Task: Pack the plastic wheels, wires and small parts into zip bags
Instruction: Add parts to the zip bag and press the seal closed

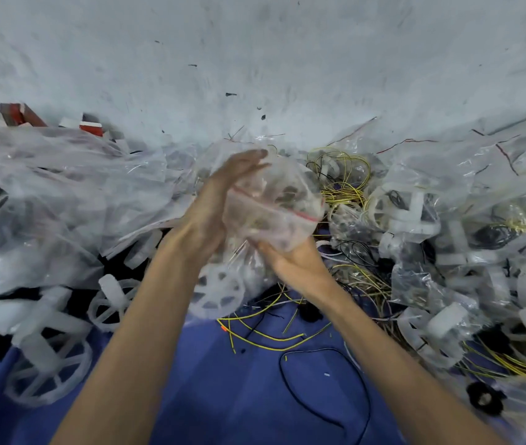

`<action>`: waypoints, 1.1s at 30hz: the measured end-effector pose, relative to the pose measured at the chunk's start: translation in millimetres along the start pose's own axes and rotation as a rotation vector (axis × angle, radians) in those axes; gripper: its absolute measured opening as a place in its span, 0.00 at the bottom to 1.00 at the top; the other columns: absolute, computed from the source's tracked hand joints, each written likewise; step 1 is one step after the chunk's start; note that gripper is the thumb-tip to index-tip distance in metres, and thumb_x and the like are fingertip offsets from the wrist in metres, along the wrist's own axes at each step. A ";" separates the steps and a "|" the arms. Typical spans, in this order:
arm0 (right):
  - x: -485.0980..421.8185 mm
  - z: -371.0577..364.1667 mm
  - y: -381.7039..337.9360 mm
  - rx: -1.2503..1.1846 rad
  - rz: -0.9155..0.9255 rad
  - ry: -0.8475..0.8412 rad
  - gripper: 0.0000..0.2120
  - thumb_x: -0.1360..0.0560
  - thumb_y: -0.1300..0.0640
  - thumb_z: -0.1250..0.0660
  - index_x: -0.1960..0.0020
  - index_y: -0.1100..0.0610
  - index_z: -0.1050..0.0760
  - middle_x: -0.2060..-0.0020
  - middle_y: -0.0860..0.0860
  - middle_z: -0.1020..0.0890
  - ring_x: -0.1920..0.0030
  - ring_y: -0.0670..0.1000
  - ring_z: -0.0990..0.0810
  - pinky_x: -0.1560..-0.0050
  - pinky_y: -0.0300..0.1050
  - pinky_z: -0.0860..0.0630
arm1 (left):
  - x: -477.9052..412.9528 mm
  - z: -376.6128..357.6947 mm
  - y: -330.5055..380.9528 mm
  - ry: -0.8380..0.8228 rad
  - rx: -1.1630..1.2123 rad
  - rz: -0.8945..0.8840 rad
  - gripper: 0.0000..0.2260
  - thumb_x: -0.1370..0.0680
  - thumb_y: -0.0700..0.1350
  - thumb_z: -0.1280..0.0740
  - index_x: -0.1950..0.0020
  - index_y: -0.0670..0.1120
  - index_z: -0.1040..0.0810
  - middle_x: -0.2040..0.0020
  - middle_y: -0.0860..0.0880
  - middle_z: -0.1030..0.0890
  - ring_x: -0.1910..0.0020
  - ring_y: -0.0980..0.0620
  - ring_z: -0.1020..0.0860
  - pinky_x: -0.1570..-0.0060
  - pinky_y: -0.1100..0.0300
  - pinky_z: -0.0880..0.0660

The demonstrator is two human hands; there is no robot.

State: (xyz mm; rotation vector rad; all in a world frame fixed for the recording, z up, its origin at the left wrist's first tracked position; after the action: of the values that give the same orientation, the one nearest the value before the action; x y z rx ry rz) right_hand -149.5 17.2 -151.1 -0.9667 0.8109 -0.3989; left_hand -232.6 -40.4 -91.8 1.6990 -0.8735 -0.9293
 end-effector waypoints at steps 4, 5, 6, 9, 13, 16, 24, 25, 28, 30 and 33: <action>-7.3 50.7 1.7 0.020 -0.172 0.320 0.27 0.27 0.44 0.33 0.60 0.72 0.22 0.62 0.67 0.18 0.64 0.66 0.19 0.61 0.56 0.22 | -1.4 9.2 -15.7 -0.194 -0.508 -0.005 0.50 0.42 0.74 0.32 0.28 0.47 0.37 0.33 0.51 0.27 0.37 0.54 0.26 0.38 0.53 0.29; -5.4 59.0 4.8 -0.078 -0.242 0.359 0.27 0.28 0.43 0.32 0.64 0.70 0.23 0.65 0.67 0.19 0.68 0.65 0.21 0.66 0.51 0.26 | 1.9 3.8 -28.1 -0.292 -0.611 0.032 0.46 0.39 0.70 0.31 0.29 0.45 0.35 0.38 0.55 0.22 0.44 0.59 0.23 0.44 0.60 0.26; -4.0 63.8 8.2 -0.175 -0.294 0.370 0.24 0.29 0.42 0.31 0.64 0.66 0.24 0.66 0.65 0.21 0.70 0.61 0.23 0.66 0.49 0.29 | 4.4 0.0 -39.2 -0.364 -0.658 0.057 0.38 0.34 0.63 0.30 0.31 0.43 0.32 0.46 0.57 0.18 0.52 0.62 0.21 0.52 0.66 0.24; 1.3 64.1 10.5 -0.444 -0.405 0.240 0.22 0.30 0.38 0.33 0.53 0.57 0.22 0.60 0.55 0.18 0.59 0.55 0.20 0.53 0.50 0.26 | 4.9 -5.7 -54.1 -0.437 -0.608 0.069 0.20 0.29 0.46 0.29 0.40 0.40 0.25 0.50 0.49 0.16 0.53 0.55 0.19 0.54 0.60 0.22; 9.8 70.5 10.3 -0.640 -0.576 0.079 0.34 0.26 0.31 0.51 0.41 0.58 0.25 0.48 0.56 0.18 0.50 0.55 0.19 0.44 0.51 0.25 | 1.1 2.5 -54.1 -0.409 -0.449 0.067 0.13 0.28 0.39 0.30 0.44 0.42 0.25 0.53 0.48 0.16 0.55 0.57 0.18 0.57 0.64 0.23; 11.5 102.3 -2.7 -0.231 -0.583 0.132 0.29 0.23 0.35 0.51 0.48 0.58 0.24 0.57 0.53 0.18 0.60 0.49 0.19 0.56 0.43 0.24 | 1.4 6.8 -55.9 -0.372 -0.385 0.070 0.10 0.29 0.40 0.29 0.51 0.44 0.26 0.66 0.56 0.19 0.67 0.62 0.22 0.69 0.69 0.27; 20.3 54.8 -9.4 -0.220 -0.468 -0.099 0.42 0.44 0.28 0.32 0.34 0.44 0.31 0.44 0.39 0.20 0.52 0.42 0.18 0.53 0.52 0.20 | 2.5 -33.2 -16.9 -0.149 -1.026 -0.267 0.25 0.35 0.55 0.23 0.44 0.48 0.26 0.53 0.56 0.20 0.55 0.57 0.21 0.54 0.68 0.28; 18.1 53.8 -1.9 -0.316 -0.476 -0.049 0.35 0.42 0.33 0.29 0.38 0.46 0.26 0.48 0.43 0.17 0.52 0.46 0.17 0.54 0.50 0.20 | 8.8 -51.3 -18.0 -0.263 -1.158 -0.301 0.26 0.36 0.59 0.24 0.43 0.50 0.26 0.51 0.57 0.23 0.53 0.57 0.23 0.53 0.68 0.29; 20.5 59.9 26.4 -0.506 -0.554 0.112 0.11 0.29 0.53 0.32 0.49 0.58 0.20 0.57 0.53 0.16 0.59 0.52 0.18 0.64 0.41 0.23 | 24.6 -66.8 -24.4 -0.560 -1.079 -0.126 0.21 0.33 0.59 0.27 0.44 0.53 0.24 0.43 0.56 0.23 0.43 0.57 0.24 0.43 0.62 0.27; 25.9 64.7 36.6 -0.640 -0.574 0.150 0.07 0.27 0.60 0.40 0.54 0.59 0.24 0.63 0.53 0.18 0.65 0.50 0.21 0.67 0.38 0.26 | 17.7 -48.9 -1.3 -0.445 -0.833 -0.169 0.10 0.28 0.47 0.27 0.49 0.50 0.22 0.45 0.51 0.19 0.47 0.60 0.21 0.45 0.65 0.27; 24.9 76.5 32.7 -0.735 -0.502 0.110 0.10 0.31 0.62 0.40 0.68 0.56 0.23 0.74 0.49 0.21 0.74 0.47 0.22 0.73 0.33 0.27 | 1.4 2.1 12.8 -0.091 -0.618 -0.168 0.09 0.28 0.45 0.28 0.50 0.51 0.24 0.46 0.48 0.18 0.52 0.59 0.20 0.51 0.65 0.25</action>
State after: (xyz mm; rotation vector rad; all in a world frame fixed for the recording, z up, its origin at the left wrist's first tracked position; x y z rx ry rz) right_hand -76.7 62.2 -165.5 -1.8638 0.8225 -0.6040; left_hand -235.4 -45.9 -80.3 1.2089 -0.4323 -1.2447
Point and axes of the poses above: each hand's wrist, its own x-axis away from the middle knuckle, its own z-axis out of the back of the hand, y = z × x, the point moved 9 cm from there along -x, towards the middle knuckle
